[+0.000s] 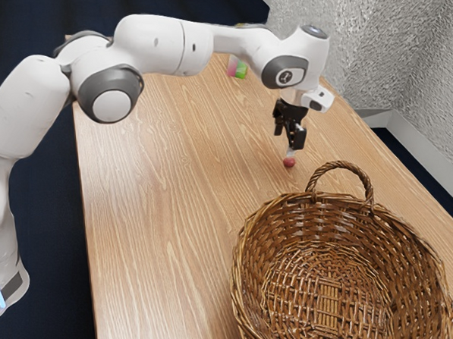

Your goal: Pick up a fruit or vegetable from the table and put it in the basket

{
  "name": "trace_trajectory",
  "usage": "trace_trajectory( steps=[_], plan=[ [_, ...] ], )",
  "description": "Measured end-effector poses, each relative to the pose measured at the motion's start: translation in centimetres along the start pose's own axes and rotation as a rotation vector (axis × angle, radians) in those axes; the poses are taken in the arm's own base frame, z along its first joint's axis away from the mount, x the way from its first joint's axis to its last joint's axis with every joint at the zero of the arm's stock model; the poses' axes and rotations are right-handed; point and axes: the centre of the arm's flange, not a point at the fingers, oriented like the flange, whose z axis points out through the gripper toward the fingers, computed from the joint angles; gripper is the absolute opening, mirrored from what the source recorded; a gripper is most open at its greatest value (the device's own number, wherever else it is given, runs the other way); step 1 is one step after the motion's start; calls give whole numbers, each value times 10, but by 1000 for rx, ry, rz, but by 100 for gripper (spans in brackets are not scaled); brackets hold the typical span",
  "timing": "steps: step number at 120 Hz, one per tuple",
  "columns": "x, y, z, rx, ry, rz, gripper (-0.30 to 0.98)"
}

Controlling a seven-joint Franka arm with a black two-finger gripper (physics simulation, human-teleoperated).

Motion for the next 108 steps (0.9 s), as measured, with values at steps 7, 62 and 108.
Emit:
trace_trajectory(
  steps=[7,62,108],
  plan=[
    [1,-2,9,-4,0,-4,69],
    [17,1,45,-19,57,-6,69],
    [20,2,54,-20,63,1,69]
  ],
)
